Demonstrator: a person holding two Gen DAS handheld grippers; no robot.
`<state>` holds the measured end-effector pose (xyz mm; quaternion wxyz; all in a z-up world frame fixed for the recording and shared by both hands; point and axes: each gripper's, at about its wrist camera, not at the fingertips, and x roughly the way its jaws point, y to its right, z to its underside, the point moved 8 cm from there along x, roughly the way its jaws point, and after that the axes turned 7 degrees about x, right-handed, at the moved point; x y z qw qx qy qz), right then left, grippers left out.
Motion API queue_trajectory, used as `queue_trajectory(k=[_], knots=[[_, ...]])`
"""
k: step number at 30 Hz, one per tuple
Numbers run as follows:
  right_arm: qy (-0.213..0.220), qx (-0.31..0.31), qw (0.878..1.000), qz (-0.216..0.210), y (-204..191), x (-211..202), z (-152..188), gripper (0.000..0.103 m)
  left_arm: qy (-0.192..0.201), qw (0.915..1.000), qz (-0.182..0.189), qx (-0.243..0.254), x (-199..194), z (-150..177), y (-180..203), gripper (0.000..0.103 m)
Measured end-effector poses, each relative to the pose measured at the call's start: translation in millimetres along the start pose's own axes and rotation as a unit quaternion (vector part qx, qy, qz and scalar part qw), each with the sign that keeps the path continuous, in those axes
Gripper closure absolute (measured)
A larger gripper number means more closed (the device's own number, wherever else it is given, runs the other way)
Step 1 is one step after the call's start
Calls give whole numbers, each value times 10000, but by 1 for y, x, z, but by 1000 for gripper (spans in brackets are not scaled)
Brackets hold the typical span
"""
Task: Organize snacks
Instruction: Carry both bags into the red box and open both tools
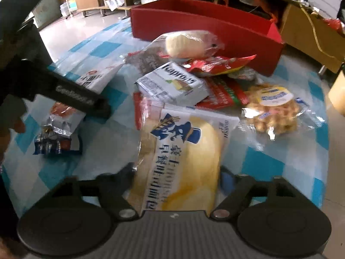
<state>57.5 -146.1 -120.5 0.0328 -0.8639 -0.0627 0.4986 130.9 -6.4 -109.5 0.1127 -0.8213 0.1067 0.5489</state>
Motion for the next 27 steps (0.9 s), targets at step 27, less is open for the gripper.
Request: queue_trajectory(k=[27], knots=[[1095, 1006, 9863, -720, 44, -51, -80, 33, 767, 9945, 491, -527, -67, -66, 13, 53]])
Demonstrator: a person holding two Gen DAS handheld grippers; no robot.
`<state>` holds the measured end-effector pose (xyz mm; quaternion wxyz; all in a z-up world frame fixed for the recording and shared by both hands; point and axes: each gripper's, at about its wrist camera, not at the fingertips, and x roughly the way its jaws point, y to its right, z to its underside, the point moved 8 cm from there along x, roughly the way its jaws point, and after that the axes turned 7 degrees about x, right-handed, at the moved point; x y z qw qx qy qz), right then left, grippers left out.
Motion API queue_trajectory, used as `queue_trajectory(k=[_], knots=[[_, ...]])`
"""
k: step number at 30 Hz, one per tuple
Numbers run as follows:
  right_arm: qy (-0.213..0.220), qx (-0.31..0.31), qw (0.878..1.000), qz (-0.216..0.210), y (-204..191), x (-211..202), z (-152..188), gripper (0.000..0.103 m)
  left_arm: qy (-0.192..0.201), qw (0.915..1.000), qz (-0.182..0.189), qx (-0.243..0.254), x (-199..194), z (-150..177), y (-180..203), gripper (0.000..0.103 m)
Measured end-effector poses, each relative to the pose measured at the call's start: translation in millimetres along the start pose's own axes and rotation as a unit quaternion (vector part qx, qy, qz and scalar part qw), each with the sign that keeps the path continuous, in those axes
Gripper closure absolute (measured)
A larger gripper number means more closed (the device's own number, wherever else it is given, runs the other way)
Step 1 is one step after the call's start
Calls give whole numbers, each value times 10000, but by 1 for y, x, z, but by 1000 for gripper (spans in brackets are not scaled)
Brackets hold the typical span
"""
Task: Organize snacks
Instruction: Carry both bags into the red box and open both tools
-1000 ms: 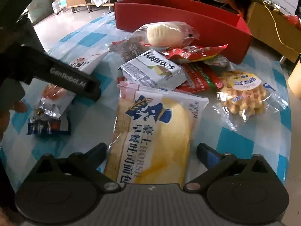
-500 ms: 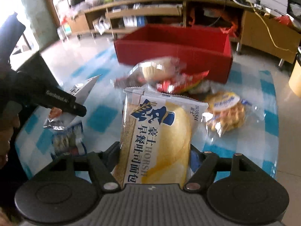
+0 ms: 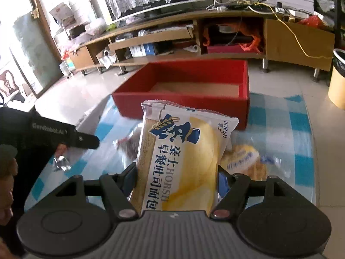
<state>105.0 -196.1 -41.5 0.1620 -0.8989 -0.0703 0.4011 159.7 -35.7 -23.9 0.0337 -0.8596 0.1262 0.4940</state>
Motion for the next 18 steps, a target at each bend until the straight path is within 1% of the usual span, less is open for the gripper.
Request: queue_trajectory(k=[5, 12, 18], knots=[[190, 45, 9998, -11, 6, 12, -33, 33, 147, 9998, 1, 149, 9, -28, 13, 53], [443, 95, 9990, 53, 21, 33, -85, 33, 425, 9986, -117, 305, 27, -81, 24, 53], [598, 194, 9980, 103, 34, 58, -127, 33, 490, 9979, -249, 341, 57, -117, 26, 53]])
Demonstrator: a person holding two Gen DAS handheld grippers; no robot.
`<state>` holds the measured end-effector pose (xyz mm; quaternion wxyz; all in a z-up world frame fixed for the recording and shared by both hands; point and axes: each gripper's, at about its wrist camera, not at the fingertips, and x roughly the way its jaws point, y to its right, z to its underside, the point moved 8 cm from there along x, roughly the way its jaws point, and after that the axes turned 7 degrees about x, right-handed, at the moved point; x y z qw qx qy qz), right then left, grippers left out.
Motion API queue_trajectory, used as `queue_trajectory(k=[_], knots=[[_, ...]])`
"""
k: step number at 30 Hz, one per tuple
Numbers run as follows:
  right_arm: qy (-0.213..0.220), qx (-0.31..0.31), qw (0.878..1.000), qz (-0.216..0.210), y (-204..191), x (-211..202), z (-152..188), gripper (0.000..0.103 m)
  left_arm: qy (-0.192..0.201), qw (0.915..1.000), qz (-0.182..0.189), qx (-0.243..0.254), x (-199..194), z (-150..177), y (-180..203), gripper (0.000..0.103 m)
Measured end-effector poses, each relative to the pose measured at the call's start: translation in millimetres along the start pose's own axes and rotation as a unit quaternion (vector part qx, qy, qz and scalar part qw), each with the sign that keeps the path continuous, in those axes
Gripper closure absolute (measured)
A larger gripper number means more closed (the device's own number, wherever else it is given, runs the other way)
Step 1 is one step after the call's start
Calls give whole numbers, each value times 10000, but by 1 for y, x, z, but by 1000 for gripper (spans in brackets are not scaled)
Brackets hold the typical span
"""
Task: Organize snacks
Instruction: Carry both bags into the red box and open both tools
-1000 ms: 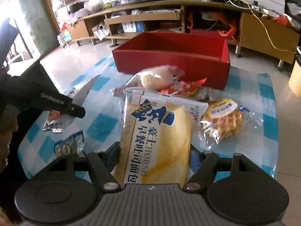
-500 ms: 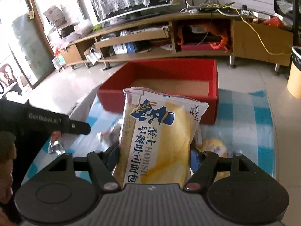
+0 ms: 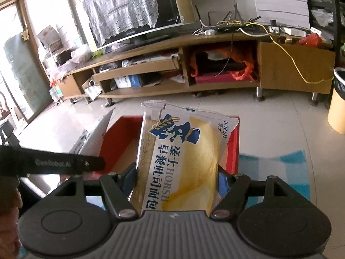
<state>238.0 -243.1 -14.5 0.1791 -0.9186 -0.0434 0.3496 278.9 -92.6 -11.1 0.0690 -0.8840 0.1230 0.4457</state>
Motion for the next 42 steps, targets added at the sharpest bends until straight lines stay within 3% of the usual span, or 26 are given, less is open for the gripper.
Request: queue_trajectory(k=[9, 21, 32, 42], knots=[[130, -48, 9995, 269, 13, 52, -33, 33, 71, 9996, -246, 119, 46, -27, -3, 53], [-544, -469, 9963, 481, 19, 113, -7, 33, -560, 9972, -445, 228, 99, 5, -19, 52], [-810, -823, 9918, 546, 14, 102, 8, 32, -630, 9952, -523, 543, 82, 24, -14, 41], [-1181, -818, 9889, 380, 8, 81, 32, 32, -966, 9948, -303, 103, 64, 45, -16, 41]])
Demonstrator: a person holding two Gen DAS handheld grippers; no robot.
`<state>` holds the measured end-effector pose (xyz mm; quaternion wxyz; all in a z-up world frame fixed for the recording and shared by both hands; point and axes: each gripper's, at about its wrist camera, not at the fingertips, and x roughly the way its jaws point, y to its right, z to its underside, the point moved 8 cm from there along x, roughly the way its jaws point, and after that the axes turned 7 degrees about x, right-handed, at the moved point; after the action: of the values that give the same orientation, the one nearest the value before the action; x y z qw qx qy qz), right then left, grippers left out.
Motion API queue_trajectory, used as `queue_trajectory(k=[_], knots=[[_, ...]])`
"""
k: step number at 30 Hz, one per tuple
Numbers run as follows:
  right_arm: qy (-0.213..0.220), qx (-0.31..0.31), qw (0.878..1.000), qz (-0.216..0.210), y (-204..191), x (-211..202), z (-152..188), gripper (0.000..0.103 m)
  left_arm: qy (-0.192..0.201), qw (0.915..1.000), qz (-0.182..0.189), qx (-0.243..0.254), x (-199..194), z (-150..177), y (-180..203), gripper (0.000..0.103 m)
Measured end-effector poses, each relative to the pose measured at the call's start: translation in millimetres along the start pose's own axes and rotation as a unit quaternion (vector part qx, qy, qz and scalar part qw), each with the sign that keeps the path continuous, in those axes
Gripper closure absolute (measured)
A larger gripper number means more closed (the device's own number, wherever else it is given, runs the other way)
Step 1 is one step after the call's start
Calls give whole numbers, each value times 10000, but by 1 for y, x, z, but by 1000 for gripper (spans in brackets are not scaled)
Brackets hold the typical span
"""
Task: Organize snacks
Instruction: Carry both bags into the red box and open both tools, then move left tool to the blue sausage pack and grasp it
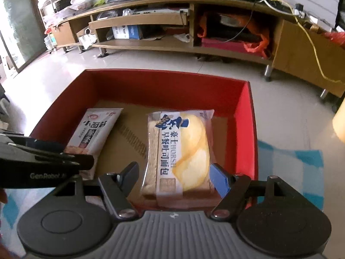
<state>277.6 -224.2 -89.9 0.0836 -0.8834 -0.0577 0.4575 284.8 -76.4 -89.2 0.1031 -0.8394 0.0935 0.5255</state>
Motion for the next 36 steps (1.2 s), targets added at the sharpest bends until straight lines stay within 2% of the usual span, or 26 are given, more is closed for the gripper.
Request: queue_trajectory(k=[5, 9, 12, 15, 22, 27, 36], knots=[[-109, 37, 9998, -134, -6, -11, 14, 32, -51, 9999, 74, -112, -10, 15, -2, 39], [335, 89, 9994, 56, 1, -34, 8, 32, 169, 9989, 256, -356, -27, 11, -5, 36], [614, 267, 9977, -96, 5, -59, 3, 32, 423, 9979, 340, -351, -45, 11, -3, 30], [718, 328, 9968, -145, 3, -78, 10, 32, 592, 9971, 367, -313, -61, 17, 0, 28], [563, 284, 9977, -237, -10, -96, 43, 31, 575, 9962, 590, -268, -86, 67, -2, 21], [436, 219, 9977, -476, -26, -105, 67, 31, 482, 9967, 632, -150, -101, 106, -13, 17], [213, 71, 9979, -615, -48, -105, 93, 31, 171, 9960, 743, 465, -111, 171, -24, 16]])
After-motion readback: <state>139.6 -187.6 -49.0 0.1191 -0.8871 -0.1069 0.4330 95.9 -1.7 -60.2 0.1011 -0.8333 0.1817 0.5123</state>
